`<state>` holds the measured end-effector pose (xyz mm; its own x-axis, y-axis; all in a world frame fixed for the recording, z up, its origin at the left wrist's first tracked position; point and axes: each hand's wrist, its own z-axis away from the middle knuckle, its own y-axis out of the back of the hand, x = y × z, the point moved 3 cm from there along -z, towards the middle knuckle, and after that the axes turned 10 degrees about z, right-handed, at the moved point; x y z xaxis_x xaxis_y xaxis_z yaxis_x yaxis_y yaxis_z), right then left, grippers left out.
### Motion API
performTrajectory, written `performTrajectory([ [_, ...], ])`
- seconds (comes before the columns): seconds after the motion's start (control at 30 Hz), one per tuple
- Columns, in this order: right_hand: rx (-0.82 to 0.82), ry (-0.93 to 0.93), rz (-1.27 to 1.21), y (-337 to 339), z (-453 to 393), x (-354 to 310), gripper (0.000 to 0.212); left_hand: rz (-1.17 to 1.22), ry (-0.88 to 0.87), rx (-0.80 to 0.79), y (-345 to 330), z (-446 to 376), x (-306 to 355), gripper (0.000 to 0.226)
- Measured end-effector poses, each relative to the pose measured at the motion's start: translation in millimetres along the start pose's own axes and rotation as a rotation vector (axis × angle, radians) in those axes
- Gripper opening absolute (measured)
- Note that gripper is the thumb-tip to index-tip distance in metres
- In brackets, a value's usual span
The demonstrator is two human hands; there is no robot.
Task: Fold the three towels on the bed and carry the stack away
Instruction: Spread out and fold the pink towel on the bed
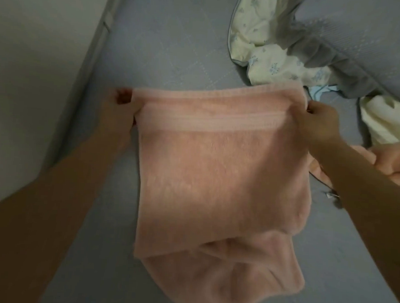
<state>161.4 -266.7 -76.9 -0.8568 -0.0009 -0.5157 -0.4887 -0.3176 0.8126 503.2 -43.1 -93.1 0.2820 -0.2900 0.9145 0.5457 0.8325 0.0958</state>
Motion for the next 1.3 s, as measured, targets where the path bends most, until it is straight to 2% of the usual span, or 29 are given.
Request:
performTrajectory([
  [0.07, -0.048, -0.055, -0.034, -5, -15, 1, 0.022, 0.036, 0.002, 0.026, -15, -13, -3, 0.027],
  [0.17, -0.160, -0.175, 0.058, -24, -1, 29, 0.053, -0.142, 0.102, -0.024, -12, 2, -41, 0.041],
  [0.23, -0.101, -0.107, 0.127, -26, 31, 52, 0.040, -0.285, 0.059, -0.041, 6, 34, -68, 0.028],
  [0.3, -0.041, -0.052, 0.090, -23, 74, 77, 0.024, -0.351, 0.006, -0.047, 32, 75, -93, 0.011],
  [0.37, -0.033, -0.010, 0.054, -18, 122, 96, 0.010, -0.387, 0.035, -0.023, 63, 119, -118, 0.011],
  [0.43, -0.096, 0.015, 0.062, -17, 166, 119, 0.018, -0.409, 0.084, -0.011, 90, 164, -142, 0.015],
  [0.53, -0.222, -0.110, 0.121, -24, 225, 152, 0.034, -0.374, 0.192, -0.051, 110, 226, -166, 0.030],
  [0.63, -0.349, -0.157, 0.175, -33, 263, 173, 0.031, -0.277, 0.316, -0.083, 109, 270, -178, 0.033],
  [0.77, -0.394, -0.384, -0.014, -35, 283, 185, 0.041, -0.093, 0.497, -0.074, 96, 318, -197, 0.006],
  [0.83, -0.437, -0.459, -0.142, -38, 290, 188, 0.041, -0.020, 0.603, -0.170, 86, 344, -210, 0.020],
  [0.97, -0.521, -0.438, -0.285, -34, 304, 202, 0.038, 0.067, 0.709, -0.338, 62, 393, -225, 0.034],
  [1.07, -0.656, -0.409, -0.382, -26, 324, 214, 0.034, 0.101, 0.750, -0.417, 47, 424, -232, 0.026],
  [1.17, -0.601, -0.374, -0.424, -10, 331, 225, 0.030, 0.278, 0.730, -0.272, 42, 440, -235, 0.020],
  [1.3, -0.427, -0.432, -0.463, 9, 330, 246, 0.023, 0.669, 0.705, 0.030, 65, 448, -241, 0.049],
])
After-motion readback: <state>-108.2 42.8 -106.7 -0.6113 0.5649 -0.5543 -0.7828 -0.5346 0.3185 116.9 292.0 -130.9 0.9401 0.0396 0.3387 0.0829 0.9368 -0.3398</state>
